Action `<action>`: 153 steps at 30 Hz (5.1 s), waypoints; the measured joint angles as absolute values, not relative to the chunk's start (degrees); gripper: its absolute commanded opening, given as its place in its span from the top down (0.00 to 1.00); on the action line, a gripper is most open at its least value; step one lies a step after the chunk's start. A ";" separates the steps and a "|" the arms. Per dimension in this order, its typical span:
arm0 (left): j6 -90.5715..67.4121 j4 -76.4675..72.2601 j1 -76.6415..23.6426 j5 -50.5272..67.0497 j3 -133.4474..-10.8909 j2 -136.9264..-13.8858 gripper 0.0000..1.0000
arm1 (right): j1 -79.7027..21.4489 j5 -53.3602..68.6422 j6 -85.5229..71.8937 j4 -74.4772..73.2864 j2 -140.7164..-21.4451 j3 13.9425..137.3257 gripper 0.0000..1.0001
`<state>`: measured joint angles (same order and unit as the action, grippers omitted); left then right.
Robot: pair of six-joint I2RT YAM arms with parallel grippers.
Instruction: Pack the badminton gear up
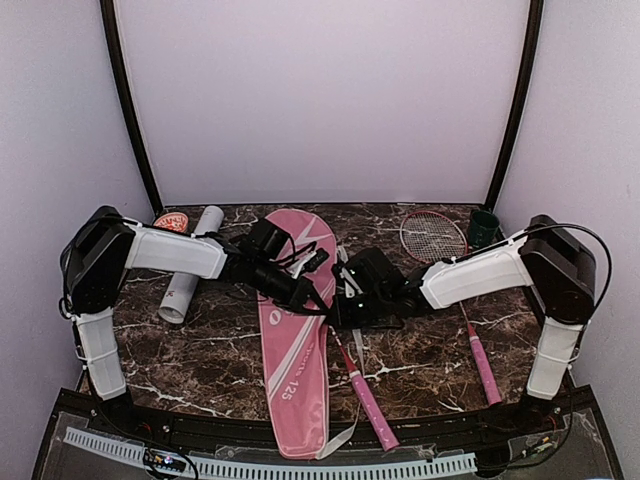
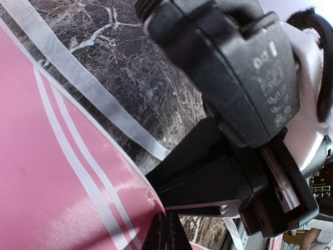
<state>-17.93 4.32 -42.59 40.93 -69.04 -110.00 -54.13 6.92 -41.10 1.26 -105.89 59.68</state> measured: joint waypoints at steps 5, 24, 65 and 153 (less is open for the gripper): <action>-17.02 4.67 -41.87 39.33 -68.90 -110.00 0.98 | -52.71 7.29 -41.25 3.42 -106.83 59.68 0.75; -20.27 6.17 -39.38 24.05 -59.61 -97.86 0.43 | -50.39 16.86 -33.28 -8.73 -85.41 47.42 0.46; -34.33 0.08 -43.31 9.89 -44.27 -94.45 0.66 | -59.94 24.45 -47.31 -0.60 -89.38 37.06 1.00; -40.07 7.90 -63.29 9.96 -61.49 -100.77 1.00 | -60.23 21.21 -61.17 25.78 -98.15 33.74 1.00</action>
<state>-40.07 7.90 -63.29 9.96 -61.49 -100.77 -60.23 21.21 -61.17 25.78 -98.15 33.74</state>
